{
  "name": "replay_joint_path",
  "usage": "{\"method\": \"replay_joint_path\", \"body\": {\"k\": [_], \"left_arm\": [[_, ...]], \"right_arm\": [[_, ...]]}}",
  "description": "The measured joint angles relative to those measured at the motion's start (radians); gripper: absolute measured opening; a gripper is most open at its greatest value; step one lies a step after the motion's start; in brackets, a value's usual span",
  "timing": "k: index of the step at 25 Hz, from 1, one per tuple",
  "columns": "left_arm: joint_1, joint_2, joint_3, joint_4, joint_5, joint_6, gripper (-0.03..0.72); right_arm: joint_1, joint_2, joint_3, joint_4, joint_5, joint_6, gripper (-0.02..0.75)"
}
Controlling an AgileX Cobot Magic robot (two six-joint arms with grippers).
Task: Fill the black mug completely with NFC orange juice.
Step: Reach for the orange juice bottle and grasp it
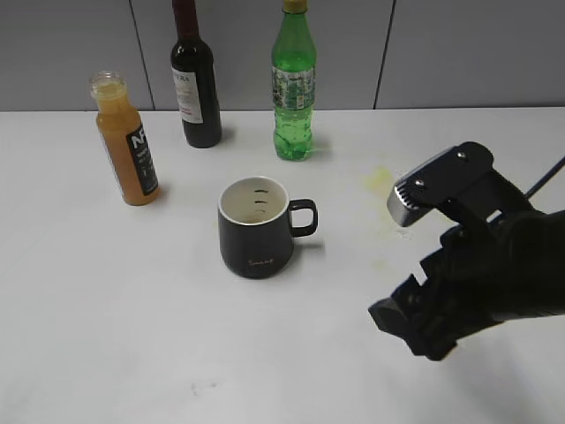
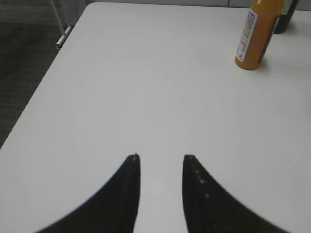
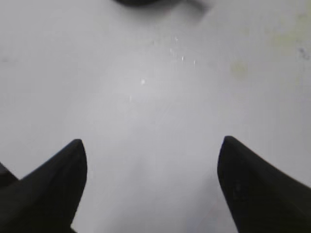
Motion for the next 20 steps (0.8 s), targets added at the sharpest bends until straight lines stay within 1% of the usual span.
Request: {"method": "replay_joint_path", "body": {"k": [4, 7, 9, 12, 15, 18, 20], "left_arm": [[0.000, 0.000, 0.000, 0.000, 0.000, 0.000, 0.237], [0.000, 0.000, 0.000, 0.000, 0.000, 0.000, 0.237], [0.000, 0.000, 0.000, 0.000, 0.000, 0.000, 0.237], [0.000, 0.000, 0.000, 0.000, 0.000, 0.000, 0.237], [0.000, 0.000, 0.000, 0.000, 0.000, 0.000, 0.237], [0.000, 0.000, 0.000, -0.001, 0.000, 0.000, 0.237], [0.000, 0.000, 0.000, -0.001, 0.000, 0.000, 0.237]], "right_arm": [[0.000, -0.127, 0.000, -0.256, 0.176, 0.216, 0.631], [0.000, -0.254, -0.001, -0.388, 0.292, 0.340, 0.629], [0.000, -0.344, -0.002, -0.419, 0.376, 0.382, 0.629], [-0.001, -0.468, -0.003, -0.431, 0.477, 0.441, 0.627], [-0.037, -0.584, -0.003, -0.430, 0.536, 0.466, 0.625], [-0.148, -0.700, 0.005, -0.431, 0.593, 0.473, 0.617], [-0.248, -0.780, 0.018, -0.431, 0.630, 0.473, 0.613]]}}
